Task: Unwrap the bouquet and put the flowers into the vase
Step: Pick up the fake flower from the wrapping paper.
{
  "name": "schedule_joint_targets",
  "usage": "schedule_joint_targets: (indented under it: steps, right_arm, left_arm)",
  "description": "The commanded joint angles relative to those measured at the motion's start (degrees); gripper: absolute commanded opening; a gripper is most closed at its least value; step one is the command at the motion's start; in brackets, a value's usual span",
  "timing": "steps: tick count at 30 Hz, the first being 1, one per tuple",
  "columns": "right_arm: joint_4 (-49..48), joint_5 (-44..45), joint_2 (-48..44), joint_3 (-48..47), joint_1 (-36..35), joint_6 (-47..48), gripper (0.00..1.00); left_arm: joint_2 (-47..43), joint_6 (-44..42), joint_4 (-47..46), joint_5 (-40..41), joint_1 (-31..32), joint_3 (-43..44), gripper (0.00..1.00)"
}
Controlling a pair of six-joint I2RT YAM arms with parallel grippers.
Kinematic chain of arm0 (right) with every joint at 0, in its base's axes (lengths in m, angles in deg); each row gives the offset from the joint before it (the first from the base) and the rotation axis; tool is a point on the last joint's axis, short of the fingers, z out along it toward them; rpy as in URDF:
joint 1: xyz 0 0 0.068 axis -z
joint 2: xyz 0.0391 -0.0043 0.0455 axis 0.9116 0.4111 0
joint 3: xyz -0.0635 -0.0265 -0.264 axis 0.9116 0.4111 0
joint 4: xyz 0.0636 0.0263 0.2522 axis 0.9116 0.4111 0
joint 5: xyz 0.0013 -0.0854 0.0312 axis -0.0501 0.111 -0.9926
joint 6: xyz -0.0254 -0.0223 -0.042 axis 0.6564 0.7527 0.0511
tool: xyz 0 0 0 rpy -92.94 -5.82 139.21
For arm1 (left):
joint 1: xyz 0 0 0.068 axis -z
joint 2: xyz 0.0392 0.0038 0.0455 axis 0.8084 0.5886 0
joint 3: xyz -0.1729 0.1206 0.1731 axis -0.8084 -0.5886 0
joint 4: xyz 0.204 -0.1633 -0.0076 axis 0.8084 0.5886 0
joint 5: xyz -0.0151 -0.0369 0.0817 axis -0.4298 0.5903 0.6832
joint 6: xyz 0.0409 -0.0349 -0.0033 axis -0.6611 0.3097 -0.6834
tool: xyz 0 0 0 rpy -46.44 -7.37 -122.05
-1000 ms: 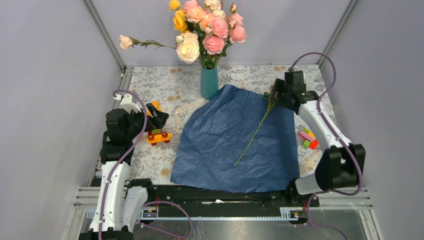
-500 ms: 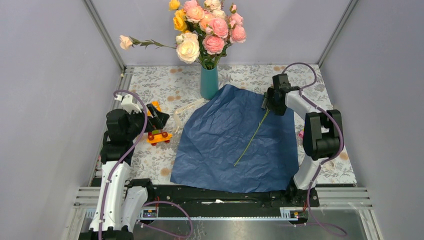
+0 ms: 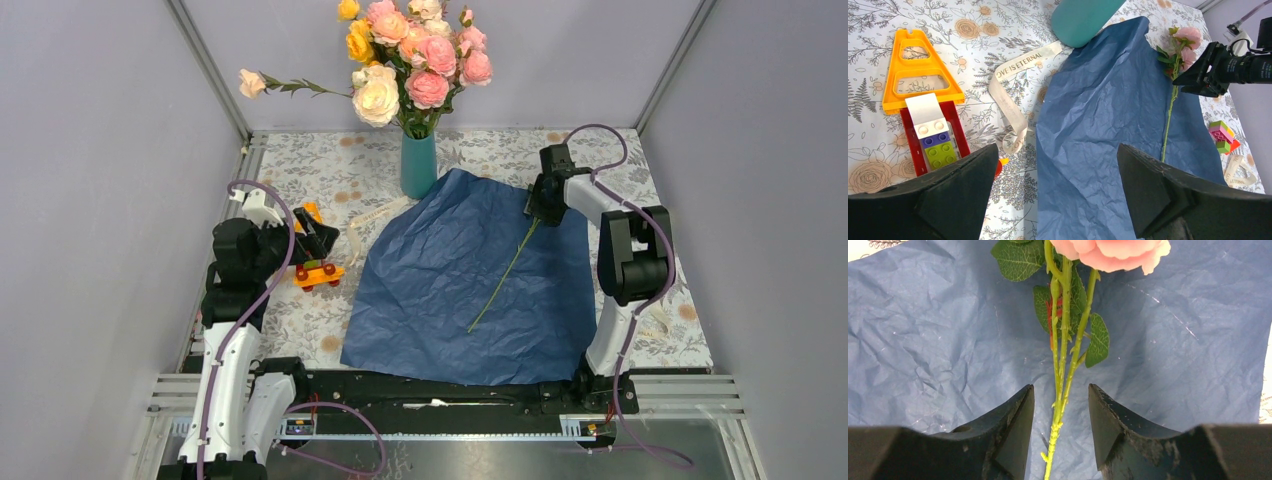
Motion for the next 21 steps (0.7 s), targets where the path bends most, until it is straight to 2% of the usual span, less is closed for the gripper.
schedule_joint_targets:
  steps: [1, 10, 21]
  right_arm:
    - [1.5, 0.2, 2.0, -2.9, 0.1, -1.7, 0.5]
    - [2.5, 0.5, 2.8, -3.8, -0.1, -2.2, 0.43]
    - [2.4, 4.9, 3.1, -4.0, -1.6, 0.1, 0.21]
  left_arm:
    - [-0.8, 0.3, -3.2, -0.9, -0.3, -0.4, 0.95]
    - [-1.3, 0.2, -3.1, -0.5, -0.3, -0.4, 0.95]
    - [-2.2, 0.1, -2.8, 0.2, -0.3, -0.2, 0.95]
